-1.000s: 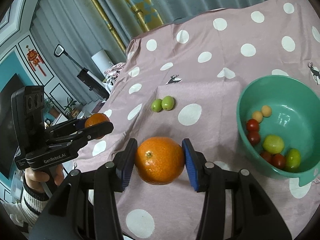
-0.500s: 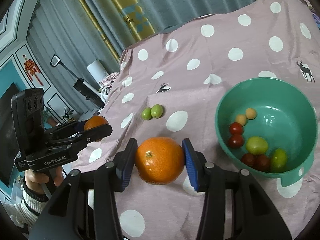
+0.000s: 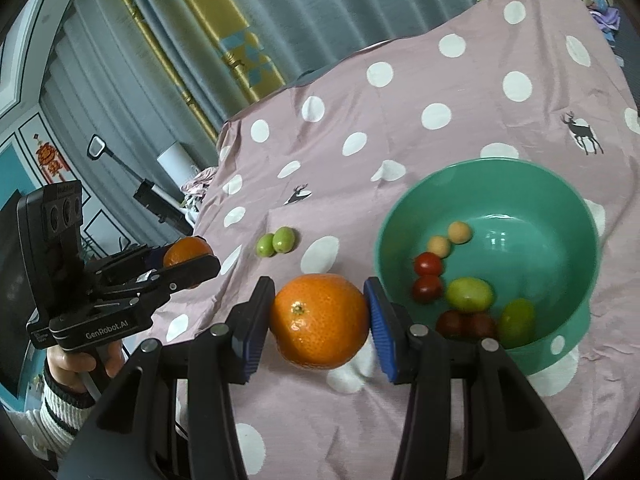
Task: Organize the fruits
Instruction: 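Lift both held oranges and carry them over the green bowl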
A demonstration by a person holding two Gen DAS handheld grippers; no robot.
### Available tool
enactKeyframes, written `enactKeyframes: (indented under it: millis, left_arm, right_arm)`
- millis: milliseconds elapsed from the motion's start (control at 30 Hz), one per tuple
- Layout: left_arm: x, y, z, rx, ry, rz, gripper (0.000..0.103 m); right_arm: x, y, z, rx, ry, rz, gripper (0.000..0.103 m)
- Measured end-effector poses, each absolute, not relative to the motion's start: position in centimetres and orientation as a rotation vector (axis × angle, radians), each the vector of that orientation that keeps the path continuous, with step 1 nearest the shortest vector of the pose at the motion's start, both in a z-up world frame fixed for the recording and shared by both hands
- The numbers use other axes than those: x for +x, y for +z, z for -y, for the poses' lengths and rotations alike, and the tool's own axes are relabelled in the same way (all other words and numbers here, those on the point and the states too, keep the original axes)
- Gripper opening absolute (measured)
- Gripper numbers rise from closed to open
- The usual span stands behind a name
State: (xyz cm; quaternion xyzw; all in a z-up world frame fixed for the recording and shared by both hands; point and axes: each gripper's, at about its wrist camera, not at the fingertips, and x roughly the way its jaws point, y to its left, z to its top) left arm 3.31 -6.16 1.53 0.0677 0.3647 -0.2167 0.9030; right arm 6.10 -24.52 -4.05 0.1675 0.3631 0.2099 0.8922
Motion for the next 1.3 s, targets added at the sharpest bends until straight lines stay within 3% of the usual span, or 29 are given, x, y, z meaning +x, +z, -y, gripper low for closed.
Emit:
enactKeyframes:
  millis: [1300]
  left_arm:
    - [7.8, -0.3, 15.4, 0.239, -0.604, -0.799, 0.044]
  right_arm:
    - [7.5, -6.2, 31.3, 0.435, 0.311, -0.736, 0.047]
